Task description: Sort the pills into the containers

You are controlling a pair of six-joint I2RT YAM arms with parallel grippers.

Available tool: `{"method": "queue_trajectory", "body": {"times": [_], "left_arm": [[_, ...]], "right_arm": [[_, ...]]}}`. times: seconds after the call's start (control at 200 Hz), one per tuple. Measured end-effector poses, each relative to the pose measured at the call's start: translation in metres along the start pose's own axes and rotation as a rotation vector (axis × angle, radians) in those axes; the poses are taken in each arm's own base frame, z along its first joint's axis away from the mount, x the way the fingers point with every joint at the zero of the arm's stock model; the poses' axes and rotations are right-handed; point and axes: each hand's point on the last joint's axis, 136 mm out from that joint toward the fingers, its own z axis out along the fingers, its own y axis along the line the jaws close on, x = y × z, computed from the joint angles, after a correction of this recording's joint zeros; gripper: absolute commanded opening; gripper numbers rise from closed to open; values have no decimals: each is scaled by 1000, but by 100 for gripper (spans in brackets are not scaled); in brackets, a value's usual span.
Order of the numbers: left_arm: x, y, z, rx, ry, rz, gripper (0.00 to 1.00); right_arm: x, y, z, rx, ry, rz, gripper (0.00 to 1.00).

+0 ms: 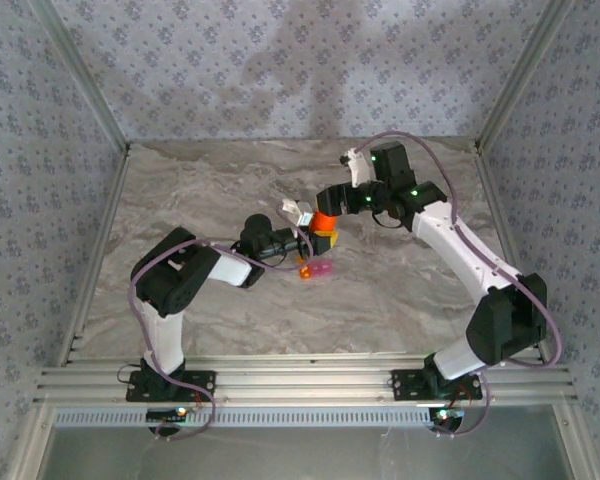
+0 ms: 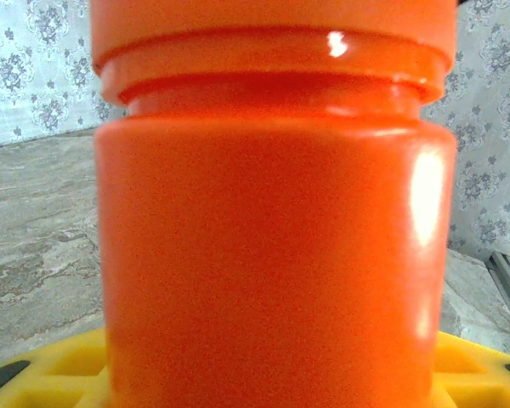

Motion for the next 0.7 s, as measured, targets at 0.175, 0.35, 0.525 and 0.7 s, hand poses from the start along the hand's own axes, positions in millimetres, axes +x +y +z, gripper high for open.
{"method": "queue_trajectory", "body": {"times": [0.175,0.35,0.525,0.7], "left_arm": [[0,0,0,0,0,0,0],[0,0,0,0,0,0,0],[2,1,0,-3,9,-6,0],[4,2,0,-9,15,-11,0]], "right_arm": [[4,-4,5,2,16,0,71],[6,-5,7,0,24,3,62],[7,-4,8,-7,29,2,49],[8,-4,12,12,23,19,39]]}}
